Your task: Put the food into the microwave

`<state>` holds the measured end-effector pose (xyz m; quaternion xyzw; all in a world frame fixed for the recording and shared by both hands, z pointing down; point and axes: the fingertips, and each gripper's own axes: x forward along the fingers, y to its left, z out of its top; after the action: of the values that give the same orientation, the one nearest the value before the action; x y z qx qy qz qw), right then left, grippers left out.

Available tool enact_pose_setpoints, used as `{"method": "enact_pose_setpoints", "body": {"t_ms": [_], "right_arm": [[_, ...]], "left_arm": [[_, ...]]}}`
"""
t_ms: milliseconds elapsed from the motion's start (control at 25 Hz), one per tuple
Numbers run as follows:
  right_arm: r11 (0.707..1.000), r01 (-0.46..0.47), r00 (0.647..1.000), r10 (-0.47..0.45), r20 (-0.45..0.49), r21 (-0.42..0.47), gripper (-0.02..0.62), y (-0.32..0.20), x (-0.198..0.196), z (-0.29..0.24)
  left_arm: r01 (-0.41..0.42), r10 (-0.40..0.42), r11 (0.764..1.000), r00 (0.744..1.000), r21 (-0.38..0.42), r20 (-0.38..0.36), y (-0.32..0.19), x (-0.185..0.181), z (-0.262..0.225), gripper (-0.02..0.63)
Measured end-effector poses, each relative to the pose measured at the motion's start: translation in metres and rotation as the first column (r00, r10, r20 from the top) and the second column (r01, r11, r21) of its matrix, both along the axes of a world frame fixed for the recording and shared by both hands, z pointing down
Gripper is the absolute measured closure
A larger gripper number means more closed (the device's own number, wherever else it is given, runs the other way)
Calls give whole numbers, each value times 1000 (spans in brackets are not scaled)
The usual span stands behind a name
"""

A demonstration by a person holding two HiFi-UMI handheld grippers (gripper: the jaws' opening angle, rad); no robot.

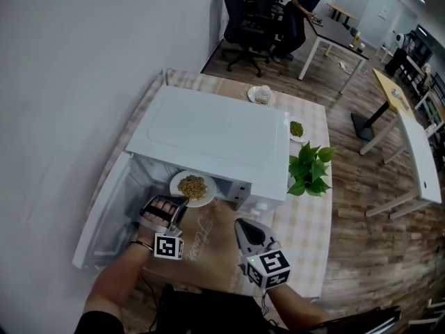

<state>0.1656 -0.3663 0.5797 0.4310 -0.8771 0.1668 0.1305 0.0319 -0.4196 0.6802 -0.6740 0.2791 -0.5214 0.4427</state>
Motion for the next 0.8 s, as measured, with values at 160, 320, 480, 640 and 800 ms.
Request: {"method": "enact_pose_setpoints", "body": {"t_ms": [160,320,480,640,800], "right_arm": [[1000,-5,1000,5,0,-13,586,-3,2,6],[1000,-5,1000,5,-4,-20,586,-5,3,10],[1000,-5,1000,5,-6,-28,586,-5,1,12],[999,-2,1000,2,-11,-38,586,-2,0,14],[999,-18,1000,17,-18,-49,586,0,2,15]], "left_arm": [[-7,8,1000,1000,-22,8,-5,3,10,566],[15,-15,999,1000,-35,4,-14,0,18,568],[20,-20,998,1000,-52,15,-25,-2,27,571],[26,-25,998,999,-64,20,-36,-3,35,571],[8,-4,994,999,-105,40,-39,-2,46,555]]}}
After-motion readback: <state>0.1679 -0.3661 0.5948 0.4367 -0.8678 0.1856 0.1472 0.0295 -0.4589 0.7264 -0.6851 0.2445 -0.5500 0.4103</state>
